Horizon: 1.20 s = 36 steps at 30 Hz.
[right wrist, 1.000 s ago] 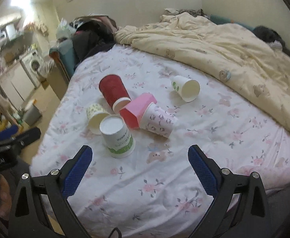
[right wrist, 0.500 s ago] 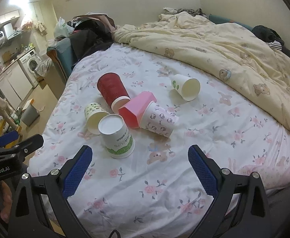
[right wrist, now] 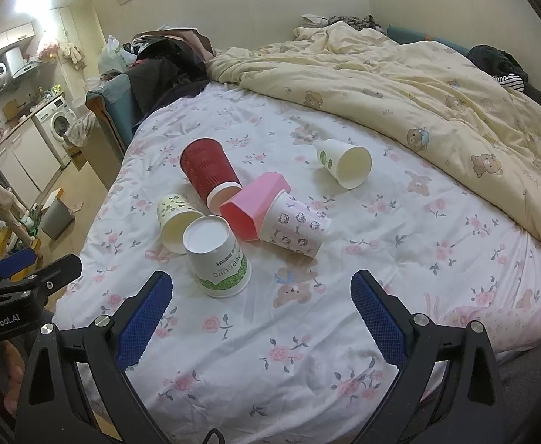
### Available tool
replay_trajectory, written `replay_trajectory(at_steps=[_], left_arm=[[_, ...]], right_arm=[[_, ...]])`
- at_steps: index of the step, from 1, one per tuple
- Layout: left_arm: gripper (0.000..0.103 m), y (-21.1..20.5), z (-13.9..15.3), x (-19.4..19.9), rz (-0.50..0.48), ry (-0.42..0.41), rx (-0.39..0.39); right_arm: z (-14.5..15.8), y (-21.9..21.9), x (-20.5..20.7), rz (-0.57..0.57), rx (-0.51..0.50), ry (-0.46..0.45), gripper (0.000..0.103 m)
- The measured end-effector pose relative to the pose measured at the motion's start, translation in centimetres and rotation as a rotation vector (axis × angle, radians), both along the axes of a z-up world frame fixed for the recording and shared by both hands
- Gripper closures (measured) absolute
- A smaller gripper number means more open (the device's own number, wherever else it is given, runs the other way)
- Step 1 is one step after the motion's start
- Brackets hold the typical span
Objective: Flip cup upside down
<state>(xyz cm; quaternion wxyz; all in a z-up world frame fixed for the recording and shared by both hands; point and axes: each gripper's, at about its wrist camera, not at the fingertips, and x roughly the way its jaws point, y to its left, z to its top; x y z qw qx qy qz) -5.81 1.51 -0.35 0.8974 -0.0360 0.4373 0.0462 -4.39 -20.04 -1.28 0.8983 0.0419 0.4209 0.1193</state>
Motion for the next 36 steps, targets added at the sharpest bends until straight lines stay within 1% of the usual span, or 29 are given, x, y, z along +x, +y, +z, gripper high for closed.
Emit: replay_trajectory(at_steps=[36], left_arm=[[0.000, -0.26, -0.11, 0.20, 0.000, -0.003, -0.007]], right_arm=[[0.26, 0.04, 0.10, -0.005, 0.004, 0.001, 0.003]])
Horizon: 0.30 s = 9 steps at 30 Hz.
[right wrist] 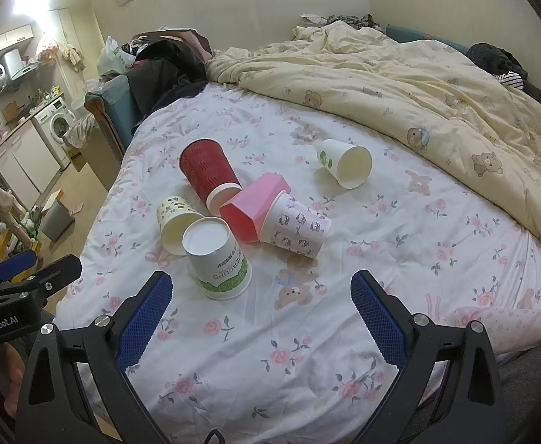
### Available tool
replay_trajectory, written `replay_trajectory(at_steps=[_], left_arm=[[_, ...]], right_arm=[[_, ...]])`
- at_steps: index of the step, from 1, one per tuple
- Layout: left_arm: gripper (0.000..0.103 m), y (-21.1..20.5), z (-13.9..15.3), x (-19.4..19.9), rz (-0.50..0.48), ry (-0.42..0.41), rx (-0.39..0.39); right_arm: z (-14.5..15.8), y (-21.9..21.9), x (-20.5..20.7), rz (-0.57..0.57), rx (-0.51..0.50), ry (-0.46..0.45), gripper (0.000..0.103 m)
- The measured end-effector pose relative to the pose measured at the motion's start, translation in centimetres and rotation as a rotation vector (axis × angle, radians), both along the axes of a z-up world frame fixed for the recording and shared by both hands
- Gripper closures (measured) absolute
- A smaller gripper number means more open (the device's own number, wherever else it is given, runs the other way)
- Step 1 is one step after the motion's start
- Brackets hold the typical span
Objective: Flip cup upside down
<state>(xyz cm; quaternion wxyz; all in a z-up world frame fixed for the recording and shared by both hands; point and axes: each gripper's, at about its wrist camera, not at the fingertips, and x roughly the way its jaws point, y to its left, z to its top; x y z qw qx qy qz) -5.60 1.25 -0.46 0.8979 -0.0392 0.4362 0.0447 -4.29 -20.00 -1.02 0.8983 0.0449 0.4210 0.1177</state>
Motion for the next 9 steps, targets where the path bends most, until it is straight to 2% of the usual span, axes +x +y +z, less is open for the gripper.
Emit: replay_trajectory(at_steps=[9], left_arm=[[0.000, -0.06, 0.04, -0.09, -0.005, -0.004, -0.023]], right_arm=[[-0.31, 0.31, -0.01, 0.006, -0.002, 0.005, 0.003]])
